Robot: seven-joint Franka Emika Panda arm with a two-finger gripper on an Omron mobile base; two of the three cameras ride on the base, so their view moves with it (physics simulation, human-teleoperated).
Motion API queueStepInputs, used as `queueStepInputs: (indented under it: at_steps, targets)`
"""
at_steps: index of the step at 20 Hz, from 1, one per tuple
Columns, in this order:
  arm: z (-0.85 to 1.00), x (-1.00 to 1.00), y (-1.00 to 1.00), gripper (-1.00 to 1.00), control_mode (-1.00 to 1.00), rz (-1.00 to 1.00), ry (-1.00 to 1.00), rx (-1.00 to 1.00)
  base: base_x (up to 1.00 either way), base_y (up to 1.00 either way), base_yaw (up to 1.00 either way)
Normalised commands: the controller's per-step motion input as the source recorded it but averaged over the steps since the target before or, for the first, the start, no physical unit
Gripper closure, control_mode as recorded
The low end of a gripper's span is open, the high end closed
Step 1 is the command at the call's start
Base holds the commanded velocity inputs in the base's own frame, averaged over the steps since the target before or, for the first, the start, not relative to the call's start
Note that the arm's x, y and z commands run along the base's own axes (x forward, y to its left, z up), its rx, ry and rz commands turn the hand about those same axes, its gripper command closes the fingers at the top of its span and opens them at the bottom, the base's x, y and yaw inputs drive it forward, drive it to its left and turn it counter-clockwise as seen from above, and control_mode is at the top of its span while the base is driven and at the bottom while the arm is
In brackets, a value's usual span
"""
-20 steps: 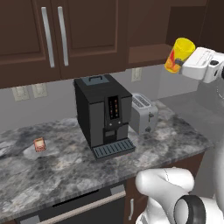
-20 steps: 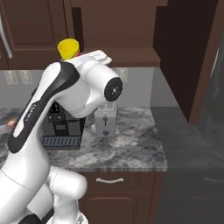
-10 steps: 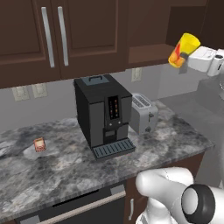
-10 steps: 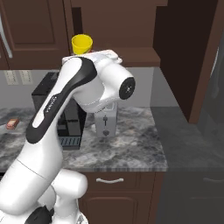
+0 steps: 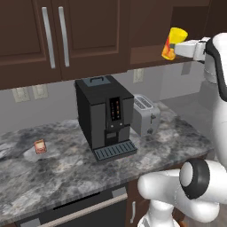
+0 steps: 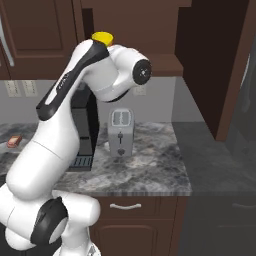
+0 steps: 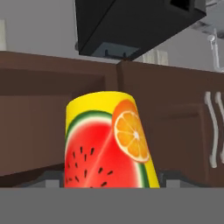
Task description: Move the cup from next to the sink to the open cabinet. Then, move the bowl with the pear to the fridge to clear the area for faucet cleaning.
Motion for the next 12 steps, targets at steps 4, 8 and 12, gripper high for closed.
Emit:
queueStepInputs:
  at_steps: [4,8,12]
  targets:
    - [-0.24,0.15,0.00,1.00,-1.00,0.00,0.14,-0.08,0.00,0.00,0.00]
    - [-0.02,0.17,0.00,1.00,-1.00,0.00,0.05,0.00,0.00,0.00,0.00]
    - [0.00,0.36,0.00,1.00,-1.00,-0.04,0.03,0.00,0.00,0.00,0.00]
